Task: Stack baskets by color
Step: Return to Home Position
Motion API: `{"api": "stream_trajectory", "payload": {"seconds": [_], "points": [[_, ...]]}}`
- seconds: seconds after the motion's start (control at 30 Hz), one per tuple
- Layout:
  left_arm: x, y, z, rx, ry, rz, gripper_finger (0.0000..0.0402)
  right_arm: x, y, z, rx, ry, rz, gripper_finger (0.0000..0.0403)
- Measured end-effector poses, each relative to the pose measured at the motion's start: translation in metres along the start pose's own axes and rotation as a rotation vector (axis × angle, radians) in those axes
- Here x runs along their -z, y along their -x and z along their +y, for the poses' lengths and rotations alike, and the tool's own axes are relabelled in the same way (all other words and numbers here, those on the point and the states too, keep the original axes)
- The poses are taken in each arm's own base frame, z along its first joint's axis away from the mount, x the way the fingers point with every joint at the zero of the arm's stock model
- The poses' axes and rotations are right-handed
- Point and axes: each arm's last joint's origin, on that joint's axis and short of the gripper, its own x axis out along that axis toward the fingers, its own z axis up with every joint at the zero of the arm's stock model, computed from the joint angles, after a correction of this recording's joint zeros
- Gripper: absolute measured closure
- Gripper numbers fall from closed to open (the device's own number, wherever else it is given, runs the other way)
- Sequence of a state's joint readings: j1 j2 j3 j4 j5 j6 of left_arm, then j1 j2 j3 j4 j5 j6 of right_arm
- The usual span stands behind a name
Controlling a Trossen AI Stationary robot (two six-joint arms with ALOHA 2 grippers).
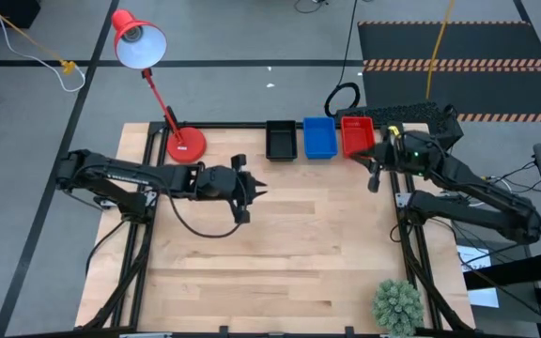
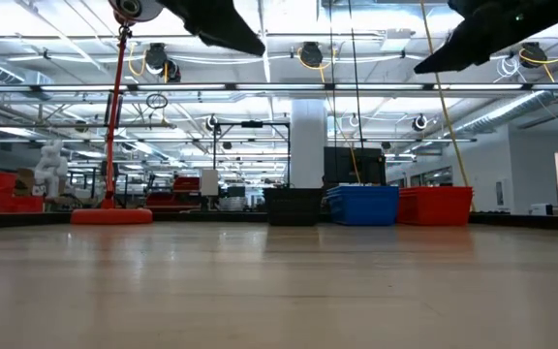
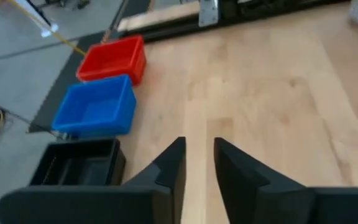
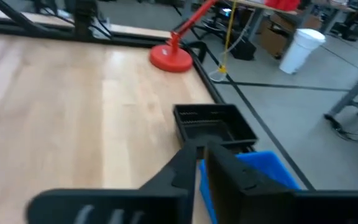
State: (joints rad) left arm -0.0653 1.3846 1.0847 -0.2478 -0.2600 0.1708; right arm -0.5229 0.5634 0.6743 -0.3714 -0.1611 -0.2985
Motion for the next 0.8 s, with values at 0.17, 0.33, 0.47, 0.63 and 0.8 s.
{"api": "stream_trajectory", "payload": {"seconds": [0.17, 0.33, 0.47, 0.63, 0.8], "points": [[0.0, 0.001, -0.006, 0.017, 0.012, 0.008, 0.0354, -0.003, 0.003, 0.009, -0.057, -0.006, -0.03, 0.0396], [0.008, -0.001, -0.014, 0.031, 0.008, 0.003, 0.0383, -0.001, 0.0, 0.019, -0.121, -0.019, -0.04, 0.0402], [0.024, 0.002, -0.014, 0.011, 0.055, -0.079, 0.0398, 0.009, -0.006, 0.028, -0.117, -0.029, -0.036, 0.0402], [0.049, 0.014, -0.006, -0.039, 0.105, -0.171, 0.0392, 0.021, -0.011, 0.039, -0.103, -0.018, -0.03, 0.0402], [0.074, 0.033, 0.002, -0.07, 0.151, -0.217, 0.0398, 0.033, -0.017, 0.054, -0.139, -0.01, -0.082, 0.0402]]}}
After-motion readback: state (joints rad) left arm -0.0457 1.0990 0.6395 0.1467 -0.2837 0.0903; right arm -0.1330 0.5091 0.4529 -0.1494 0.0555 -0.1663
